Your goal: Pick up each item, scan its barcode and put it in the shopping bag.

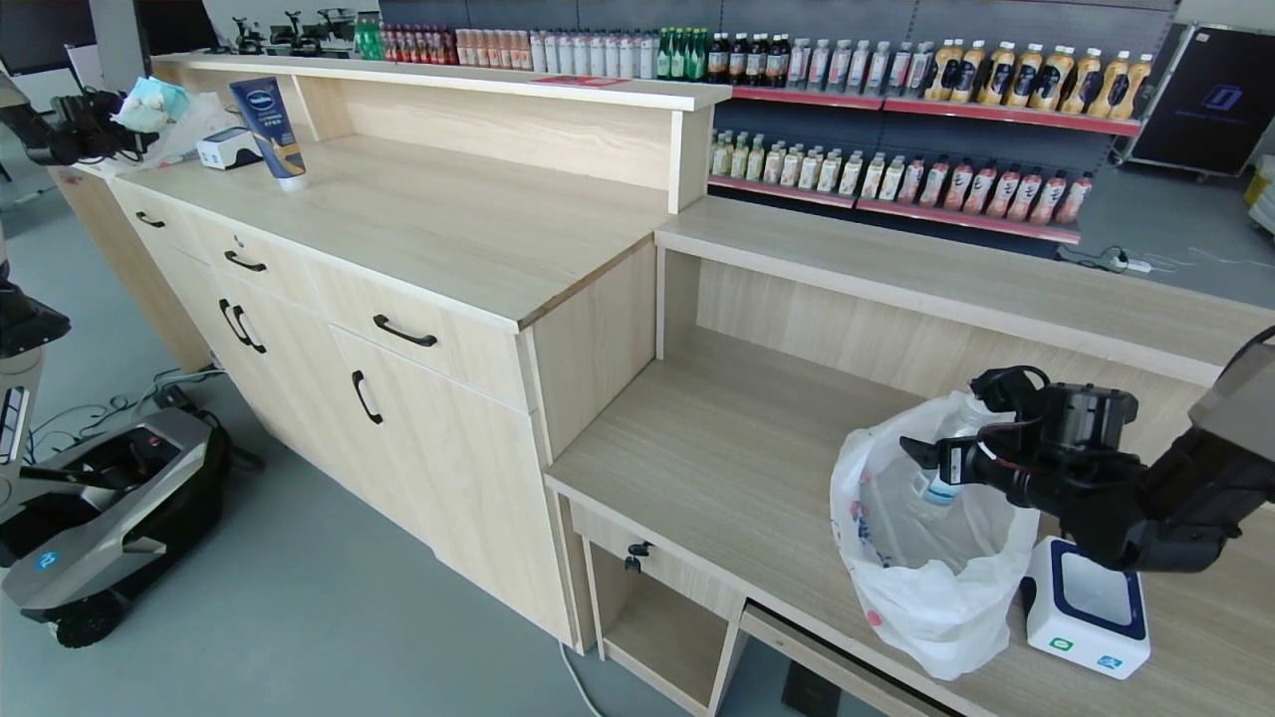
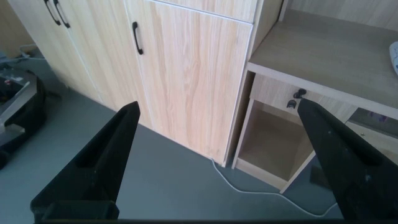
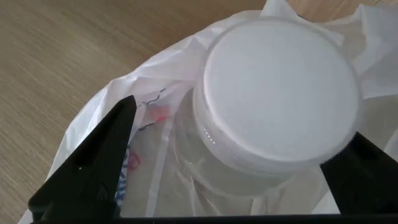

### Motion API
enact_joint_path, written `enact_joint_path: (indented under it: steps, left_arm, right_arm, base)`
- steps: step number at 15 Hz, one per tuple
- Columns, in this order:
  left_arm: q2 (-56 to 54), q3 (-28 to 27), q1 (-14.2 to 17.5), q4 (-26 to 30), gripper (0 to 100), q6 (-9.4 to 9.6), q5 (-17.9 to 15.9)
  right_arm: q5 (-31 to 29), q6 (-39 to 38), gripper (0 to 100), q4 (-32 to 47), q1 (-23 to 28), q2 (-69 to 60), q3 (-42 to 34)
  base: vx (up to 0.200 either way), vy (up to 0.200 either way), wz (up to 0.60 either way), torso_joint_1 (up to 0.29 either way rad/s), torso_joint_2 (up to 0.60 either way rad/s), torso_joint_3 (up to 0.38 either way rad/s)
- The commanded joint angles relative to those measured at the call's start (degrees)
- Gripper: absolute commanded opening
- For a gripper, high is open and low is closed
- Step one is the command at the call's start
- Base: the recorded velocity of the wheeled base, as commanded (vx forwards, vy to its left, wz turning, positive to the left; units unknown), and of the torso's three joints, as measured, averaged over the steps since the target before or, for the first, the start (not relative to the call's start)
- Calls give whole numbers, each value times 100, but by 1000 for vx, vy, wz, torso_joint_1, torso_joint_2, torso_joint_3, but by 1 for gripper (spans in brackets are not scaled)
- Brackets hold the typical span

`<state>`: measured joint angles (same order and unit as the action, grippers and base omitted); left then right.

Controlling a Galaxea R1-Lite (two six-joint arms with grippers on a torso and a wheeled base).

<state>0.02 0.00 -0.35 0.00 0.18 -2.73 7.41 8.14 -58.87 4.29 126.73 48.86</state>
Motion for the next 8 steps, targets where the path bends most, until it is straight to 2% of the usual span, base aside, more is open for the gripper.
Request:
enact_joint_path:
  steps: [1,3,5,7,8]
  left_arm:
    - [6,0,0,0,100,-1,1]
    - [6,0,0,0,100,-1,1]
    - [6,0,0,0,100,-1,1]
    - [6,0,0,0,100,-1,1]
    - [6,0,0,0,100,-1,1]
  right_arm:
    - [-3,47,100,1607,-148,-2285,27]
    - [-3,478,100,2239,-42,-3647,-105]
    - [85,926,100,2767,344,-4746,-386]
    - [208,1568,100,3109,793,-5633,-773]
    - [357,1594,100,3294,977,-5853,-817]
  base:
    - [0,0,0,0,0,0]
    - [0,0,0,0,0,0]
    - [0,0,0,0,0,0]
    - [0,0,-600,2,0,0]
    - [0,0,-600,-12,-2,7]
